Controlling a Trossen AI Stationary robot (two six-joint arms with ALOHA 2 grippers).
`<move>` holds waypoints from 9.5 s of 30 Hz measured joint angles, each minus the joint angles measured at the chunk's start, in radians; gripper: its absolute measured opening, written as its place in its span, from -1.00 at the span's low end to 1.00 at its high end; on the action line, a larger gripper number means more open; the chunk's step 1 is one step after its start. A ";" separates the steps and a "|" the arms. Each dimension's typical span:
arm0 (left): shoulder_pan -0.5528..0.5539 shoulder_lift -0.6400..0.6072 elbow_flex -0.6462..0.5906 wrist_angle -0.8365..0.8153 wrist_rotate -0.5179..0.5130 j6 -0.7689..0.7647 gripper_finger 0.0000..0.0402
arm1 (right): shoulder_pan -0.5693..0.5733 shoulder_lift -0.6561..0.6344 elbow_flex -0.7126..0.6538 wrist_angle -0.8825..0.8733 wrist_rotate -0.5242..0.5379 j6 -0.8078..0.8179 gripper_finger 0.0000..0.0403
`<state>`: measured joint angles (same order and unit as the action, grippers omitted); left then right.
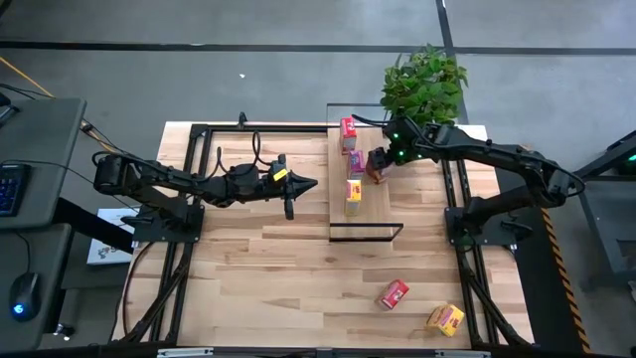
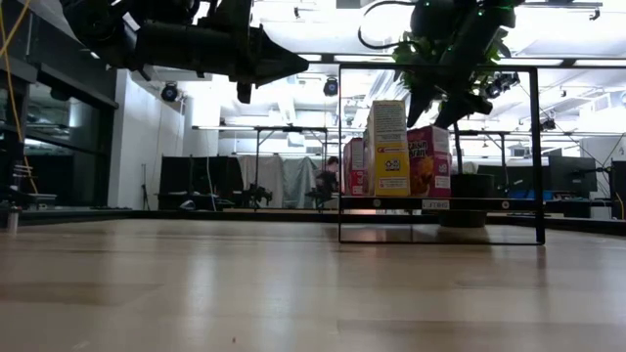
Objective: Stack cereal on shelf
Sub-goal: Put the purple cereal box on the shelf, then adjust the right purple cereal box on the shelf, then put the red cereal box on the shelf
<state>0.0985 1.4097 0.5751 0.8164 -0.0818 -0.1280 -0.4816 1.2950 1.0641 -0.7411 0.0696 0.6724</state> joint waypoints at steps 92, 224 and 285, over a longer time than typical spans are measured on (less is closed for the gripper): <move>0.000 0.000 0.000 0.000 -0.012 0.000 -1.00 | 0.075 -0.455 -0.340 0.070 -0.105 -0.207 -1.00; 0.000 0.000 0.000 -0.004 -0.015 0.000 -1.00 | 0.369 0.217 0.454 0.010 0.736 -0.616 -0.22; -0.001 0.000 0.000 -0.002 -0.015 -0.019 -1.00 | -0.049 0.432 0.451 -0.153 0.370 -0.067 -0.21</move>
<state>0.0971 1.4101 0.5755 0.8143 -0.0967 -0.1467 -0.5303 1.7268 1.5154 -0.8941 0.4400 0.6056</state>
